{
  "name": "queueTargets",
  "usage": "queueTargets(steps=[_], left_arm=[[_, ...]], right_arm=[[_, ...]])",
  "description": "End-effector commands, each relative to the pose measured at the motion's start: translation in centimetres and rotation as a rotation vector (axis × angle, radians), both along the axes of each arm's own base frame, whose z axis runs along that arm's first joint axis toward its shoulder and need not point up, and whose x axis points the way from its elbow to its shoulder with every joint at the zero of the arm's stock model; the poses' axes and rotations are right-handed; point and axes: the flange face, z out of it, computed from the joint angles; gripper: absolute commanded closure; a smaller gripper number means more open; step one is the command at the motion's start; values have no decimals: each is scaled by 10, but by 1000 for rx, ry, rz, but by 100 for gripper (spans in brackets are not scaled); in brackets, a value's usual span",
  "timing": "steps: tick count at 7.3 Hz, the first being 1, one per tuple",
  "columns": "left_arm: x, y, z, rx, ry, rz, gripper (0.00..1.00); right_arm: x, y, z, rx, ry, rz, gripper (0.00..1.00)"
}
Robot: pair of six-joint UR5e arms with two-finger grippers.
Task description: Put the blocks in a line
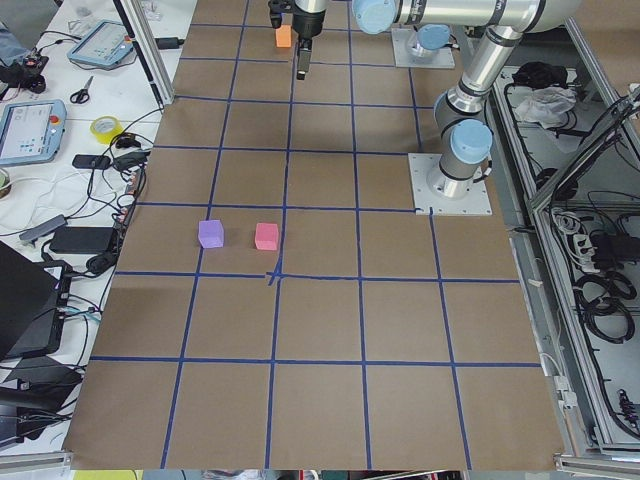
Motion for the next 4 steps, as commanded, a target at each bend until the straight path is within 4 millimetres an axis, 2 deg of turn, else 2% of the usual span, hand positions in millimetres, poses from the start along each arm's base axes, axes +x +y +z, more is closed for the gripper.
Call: queueTargets(steps=[1, 2, 4], left_arm=[[0, 5, 5, -9, -2, -1, 0], [0, 1, 1, -3, 0, 0, 0], [0, 2, 2, -4, -1, 4, 0]], right_arm=[[-26, -40, -69, -15, -18, -17, 0], [-33, -57, -97, -26, -14, -18, 0], [-38, -73, -142, -11, -31, -10, 0]])
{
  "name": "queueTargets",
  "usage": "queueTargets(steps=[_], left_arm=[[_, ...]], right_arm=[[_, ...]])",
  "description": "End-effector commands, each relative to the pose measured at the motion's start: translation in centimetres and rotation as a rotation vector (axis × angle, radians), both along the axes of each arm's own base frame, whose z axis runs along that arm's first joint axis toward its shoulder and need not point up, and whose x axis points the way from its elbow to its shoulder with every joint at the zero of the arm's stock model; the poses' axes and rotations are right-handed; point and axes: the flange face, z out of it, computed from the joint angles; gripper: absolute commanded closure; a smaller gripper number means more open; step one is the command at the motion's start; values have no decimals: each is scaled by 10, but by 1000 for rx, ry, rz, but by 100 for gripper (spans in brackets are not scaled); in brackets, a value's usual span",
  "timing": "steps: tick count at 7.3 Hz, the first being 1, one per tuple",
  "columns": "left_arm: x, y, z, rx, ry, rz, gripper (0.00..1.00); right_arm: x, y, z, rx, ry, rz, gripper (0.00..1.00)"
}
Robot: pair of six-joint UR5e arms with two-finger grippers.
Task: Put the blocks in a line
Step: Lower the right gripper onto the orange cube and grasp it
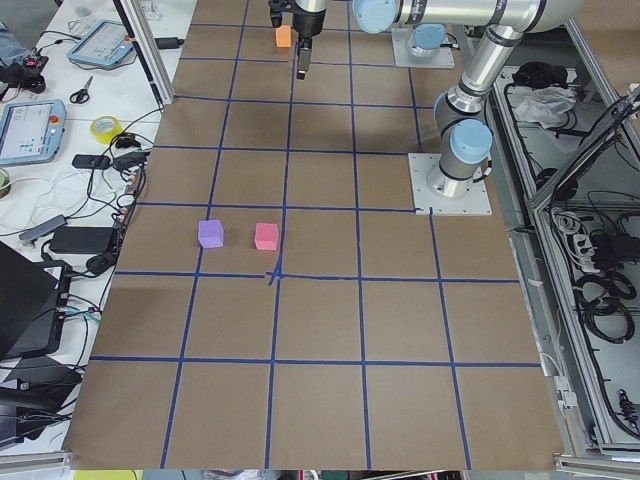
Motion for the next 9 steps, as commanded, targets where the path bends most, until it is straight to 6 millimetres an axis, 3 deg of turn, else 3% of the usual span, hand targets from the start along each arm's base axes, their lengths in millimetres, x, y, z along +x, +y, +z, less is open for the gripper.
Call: queueTargets(steps=[1, 3, 7, 9], left_arm=[[0, -2, -3, 6, 4, 9, 0], [0, -1, -2, 3, 2, 7, 0], [0, 0, 0, 0, 1, 4, 0], [0, 0, 1, -3, 0, 1, 0]], right_arm=[[-4, -12, -47, 30, -22, 5, 0], [0, -13, -74, 68, -73, 1, 0], [-14, -20, -94, 62, -66, -15, 0], [-16, -21, -117, 97, -75, -20, 0]])
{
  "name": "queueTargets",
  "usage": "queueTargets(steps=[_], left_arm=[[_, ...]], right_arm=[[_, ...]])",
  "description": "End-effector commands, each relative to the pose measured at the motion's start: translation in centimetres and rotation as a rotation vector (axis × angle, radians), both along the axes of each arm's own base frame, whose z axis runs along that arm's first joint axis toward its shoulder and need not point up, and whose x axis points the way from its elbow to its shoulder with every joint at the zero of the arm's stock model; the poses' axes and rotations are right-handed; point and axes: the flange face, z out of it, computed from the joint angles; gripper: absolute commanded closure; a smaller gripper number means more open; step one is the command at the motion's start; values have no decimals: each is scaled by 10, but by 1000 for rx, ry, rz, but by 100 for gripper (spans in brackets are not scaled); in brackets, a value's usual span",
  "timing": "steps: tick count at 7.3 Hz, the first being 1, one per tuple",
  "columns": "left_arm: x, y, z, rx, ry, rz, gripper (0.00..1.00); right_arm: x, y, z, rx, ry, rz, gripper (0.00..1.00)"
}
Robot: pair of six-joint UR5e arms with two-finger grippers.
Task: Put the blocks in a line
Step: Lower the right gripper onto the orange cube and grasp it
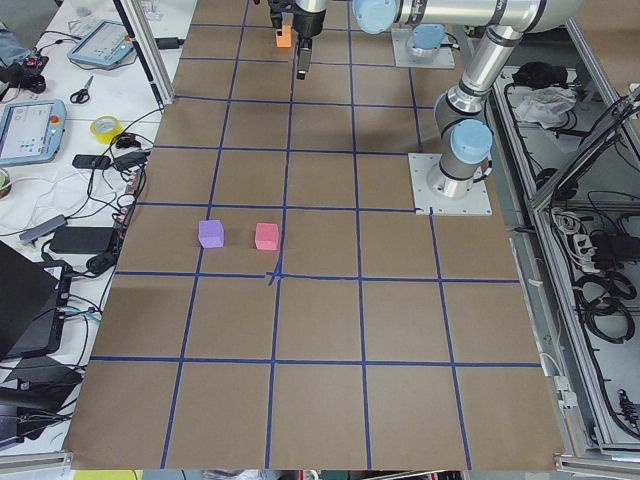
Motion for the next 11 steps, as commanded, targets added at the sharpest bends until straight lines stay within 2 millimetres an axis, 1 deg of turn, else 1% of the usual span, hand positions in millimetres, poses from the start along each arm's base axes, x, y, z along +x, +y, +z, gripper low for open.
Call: queueTargets(steps=[1, 2, 3, 4, 5, 6, 7, 8, 9, 10, 11], left_arm=[[0, 0, 0, 1, -1, -8, 0], [0, 2, 3, -7, -3, -7, 0], [0, 4, 4, -7, -3, -5, 0], [0, 0, -1, 4, 0, -1, 0], [0, 1, 0, 1, -1, -4, 0], [0, -1, -2, 5, 0, -1, 0], [0, 1, 0, 1, -2, -5, 0], [0, 1, 1, -1, -2, -4, 0], [0, 2, 2, -2, -1, -5, 0], [1, 7, 8, -16, -5, -5, 0], [0, 6, 7, -15, -4, -5, 0]], right_arm=[[-2, -1, -18, 26, -8, -4, 0], [-2, -1, -21, 31, -9, -4, 0], [-3, -1, -21, 34, -8, -1, 14], [-3, -1, -22, 36, -9, -5, 58], [-3, -1, -22, 37, -9, -4, 90], [-4, -5, -12, 22, 7, -2, 100], [-4, -7, -2, 3, 11, -4, 100], [-3, -11, 15, -19, 14, -5, 100], [6, -9, 37, -34, 3, -45, 100], [25, -5, 50, -39, -11, -78, 100], [64, -7, 57, -59, -31, -36, 100]])
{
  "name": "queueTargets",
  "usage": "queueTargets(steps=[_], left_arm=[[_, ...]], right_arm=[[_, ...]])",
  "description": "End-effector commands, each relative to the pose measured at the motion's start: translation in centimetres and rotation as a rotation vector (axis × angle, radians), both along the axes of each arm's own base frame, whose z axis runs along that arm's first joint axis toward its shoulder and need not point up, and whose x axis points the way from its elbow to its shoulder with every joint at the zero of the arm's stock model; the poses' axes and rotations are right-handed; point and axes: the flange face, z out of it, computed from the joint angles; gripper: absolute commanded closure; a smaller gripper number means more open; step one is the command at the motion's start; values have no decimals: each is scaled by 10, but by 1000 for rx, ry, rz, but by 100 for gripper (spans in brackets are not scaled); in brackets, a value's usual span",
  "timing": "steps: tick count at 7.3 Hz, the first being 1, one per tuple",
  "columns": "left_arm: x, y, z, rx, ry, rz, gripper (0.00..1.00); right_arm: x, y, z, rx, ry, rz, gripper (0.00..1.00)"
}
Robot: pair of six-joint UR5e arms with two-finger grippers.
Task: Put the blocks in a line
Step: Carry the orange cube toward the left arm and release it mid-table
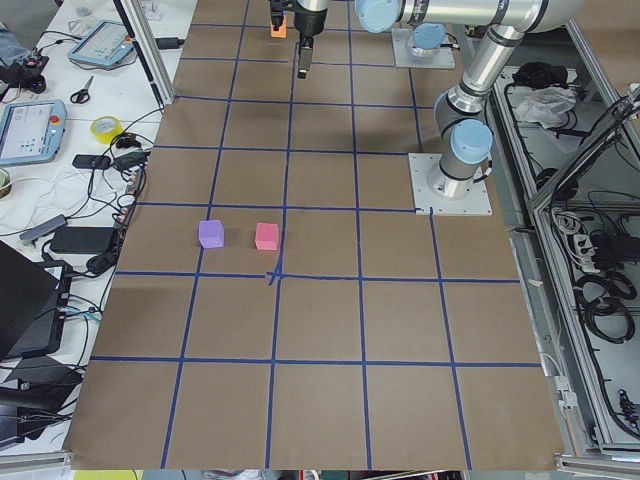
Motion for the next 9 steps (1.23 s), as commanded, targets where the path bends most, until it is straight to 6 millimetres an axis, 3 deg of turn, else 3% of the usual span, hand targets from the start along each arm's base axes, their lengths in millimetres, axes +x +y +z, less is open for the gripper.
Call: queueTargets(steps=[1, 2, 3, 6, 8, 9], left_arm=[[0, -4, -4, 9, 3, 4, 0], [0, -1, -1, 3, 1, 0, 0], [0, -2, -3, 6, 1, 1, 0], [0, -1, -2, 4, 2, -2, 0], [0, 0, 0, 1, 0, -2, 0], [0, 0, 0, 1, -1, -1, 0]], right_arm=[[85, -4, 31, -57, -22, -12, 100], [134, -3, 40, -67, -36, -48, 100], [166, -4, 35, -64, -40, -53, 100], [265, -31, -1, -62, -53, -82, 100], [315, -42, -22, -61, -61, -119, 100], [330, -43, -35, -51, -62, -166, 100]])
